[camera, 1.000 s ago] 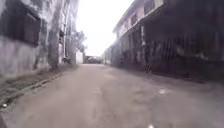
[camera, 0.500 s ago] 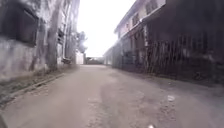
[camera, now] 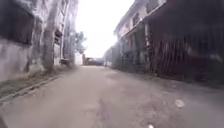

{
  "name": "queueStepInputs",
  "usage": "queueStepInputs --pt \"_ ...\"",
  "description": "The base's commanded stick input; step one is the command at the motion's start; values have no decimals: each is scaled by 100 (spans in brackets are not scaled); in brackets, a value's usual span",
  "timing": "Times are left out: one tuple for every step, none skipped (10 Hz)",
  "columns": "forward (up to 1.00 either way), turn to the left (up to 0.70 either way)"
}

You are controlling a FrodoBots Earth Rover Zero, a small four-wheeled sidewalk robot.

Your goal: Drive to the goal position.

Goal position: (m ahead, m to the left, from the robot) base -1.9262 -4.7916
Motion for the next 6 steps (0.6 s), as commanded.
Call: queueStepInputs --pt "50 0" --pt "50 0" --pt "50 0" --pt "50 0" --pt "50 0" --pt "50 0"
